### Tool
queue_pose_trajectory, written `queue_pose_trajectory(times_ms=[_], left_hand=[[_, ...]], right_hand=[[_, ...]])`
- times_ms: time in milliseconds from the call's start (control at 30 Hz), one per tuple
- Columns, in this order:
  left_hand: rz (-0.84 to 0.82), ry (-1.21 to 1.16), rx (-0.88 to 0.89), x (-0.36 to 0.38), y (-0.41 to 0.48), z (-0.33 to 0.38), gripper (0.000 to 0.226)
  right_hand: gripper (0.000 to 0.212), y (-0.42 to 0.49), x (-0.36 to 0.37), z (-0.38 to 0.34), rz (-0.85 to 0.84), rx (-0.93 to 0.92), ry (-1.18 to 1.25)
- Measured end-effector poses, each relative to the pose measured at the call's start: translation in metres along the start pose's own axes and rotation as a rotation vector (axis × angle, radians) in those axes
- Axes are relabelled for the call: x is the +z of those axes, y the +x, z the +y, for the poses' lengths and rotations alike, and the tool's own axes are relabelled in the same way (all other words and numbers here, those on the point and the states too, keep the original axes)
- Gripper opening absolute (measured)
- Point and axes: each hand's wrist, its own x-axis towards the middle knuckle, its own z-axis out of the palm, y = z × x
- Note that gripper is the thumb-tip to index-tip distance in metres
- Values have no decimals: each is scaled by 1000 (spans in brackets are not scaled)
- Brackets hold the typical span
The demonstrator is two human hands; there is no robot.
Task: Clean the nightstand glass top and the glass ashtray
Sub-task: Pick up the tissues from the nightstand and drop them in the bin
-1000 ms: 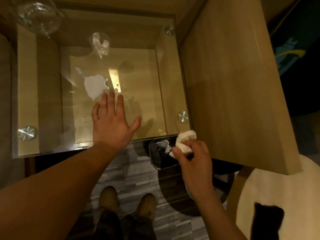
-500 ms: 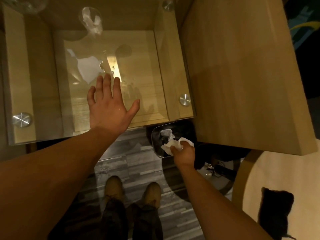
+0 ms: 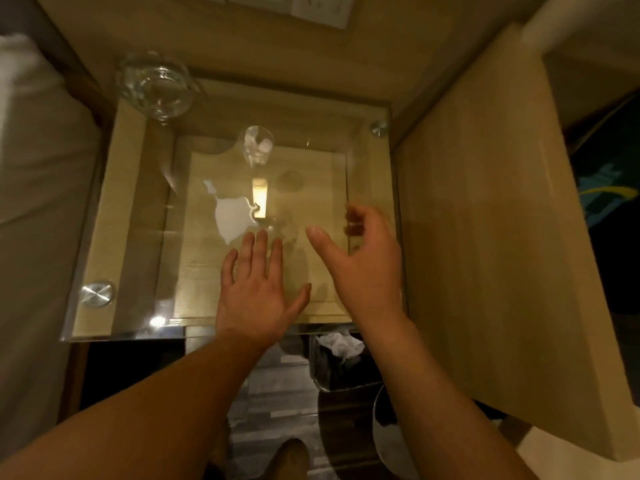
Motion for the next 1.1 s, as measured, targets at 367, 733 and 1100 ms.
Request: queue_pose_trajectory(times_ms=[367, 733, 1100], left_hand=[[-30, -26, 10, -1, 0, 0, 92], [-9, -13, 0, 0, 1, 1, 92], [49, 7, -1, 4, 0, 0, 92]], right_hand=[[86, 140, 128, -47, -209, -5, 24], [55, 128, 107, -31, -105, -21, 83], [55, -25, -46, 50, 37, 222, 149]])
